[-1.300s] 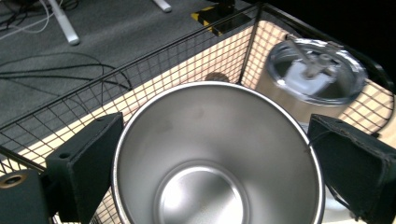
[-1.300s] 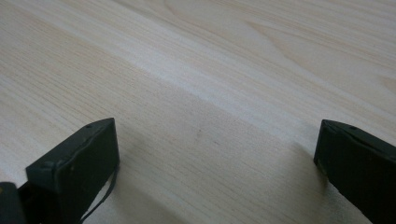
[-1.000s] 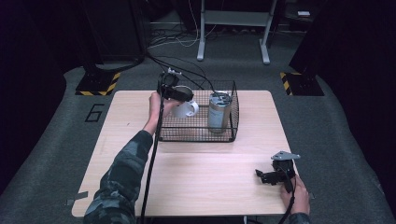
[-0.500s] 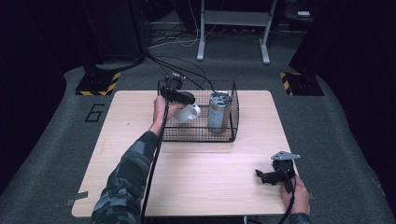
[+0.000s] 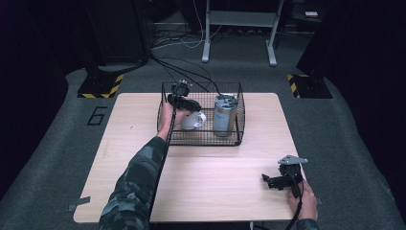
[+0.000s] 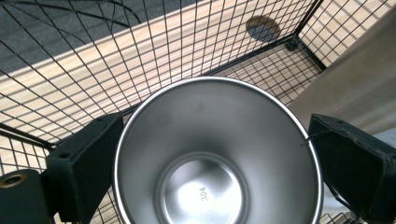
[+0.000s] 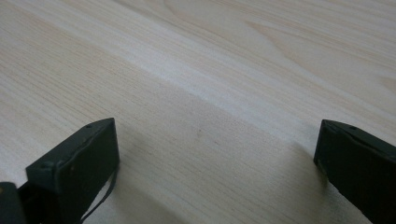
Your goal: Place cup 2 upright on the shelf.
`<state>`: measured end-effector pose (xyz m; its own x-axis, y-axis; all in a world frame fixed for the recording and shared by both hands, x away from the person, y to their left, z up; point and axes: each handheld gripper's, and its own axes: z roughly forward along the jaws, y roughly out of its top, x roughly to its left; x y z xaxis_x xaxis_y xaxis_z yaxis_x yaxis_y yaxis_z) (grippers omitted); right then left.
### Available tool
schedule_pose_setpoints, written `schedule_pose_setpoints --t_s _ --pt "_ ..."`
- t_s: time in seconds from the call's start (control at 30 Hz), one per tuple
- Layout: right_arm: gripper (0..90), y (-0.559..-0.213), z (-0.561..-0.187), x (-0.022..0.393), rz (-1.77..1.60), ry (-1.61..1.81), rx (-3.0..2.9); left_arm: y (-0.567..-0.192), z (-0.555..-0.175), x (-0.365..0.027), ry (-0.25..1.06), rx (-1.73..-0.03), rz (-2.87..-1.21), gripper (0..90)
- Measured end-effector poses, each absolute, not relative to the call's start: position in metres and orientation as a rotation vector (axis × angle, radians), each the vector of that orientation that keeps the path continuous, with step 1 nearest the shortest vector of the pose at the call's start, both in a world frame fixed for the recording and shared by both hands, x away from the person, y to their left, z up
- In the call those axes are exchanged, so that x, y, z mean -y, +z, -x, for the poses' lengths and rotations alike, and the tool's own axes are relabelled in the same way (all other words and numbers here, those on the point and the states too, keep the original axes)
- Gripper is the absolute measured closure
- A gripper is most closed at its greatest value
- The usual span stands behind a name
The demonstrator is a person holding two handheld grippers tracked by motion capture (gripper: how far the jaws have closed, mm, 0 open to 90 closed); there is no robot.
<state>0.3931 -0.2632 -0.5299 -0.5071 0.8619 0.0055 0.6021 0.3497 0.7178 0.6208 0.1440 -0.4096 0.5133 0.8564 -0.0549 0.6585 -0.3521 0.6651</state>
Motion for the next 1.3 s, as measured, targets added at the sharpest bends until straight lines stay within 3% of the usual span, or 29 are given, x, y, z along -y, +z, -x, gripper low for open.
schedule_pose_setpoints --t_s 0.83,0.97,1.3 --pt "0.0 -0.530 -0.393 0.263 -1.286 0.953 -2.244 -0.414 -0.612 -0.151 0.380 -1.243 -2.163 5.1" --pt "0.0 -0.530 -0.393 0.263 -1.286 0.953 -2.244 -0.407 -0.608 -0.153 0.392 -1.221 -2.148 0.5" --pt "0.0 -0.530 -0.393 0.263 -1.286 0.953 -2.244 -0.375 -0.578 -0.159 0.414 -1.084 -2.112 0.1"
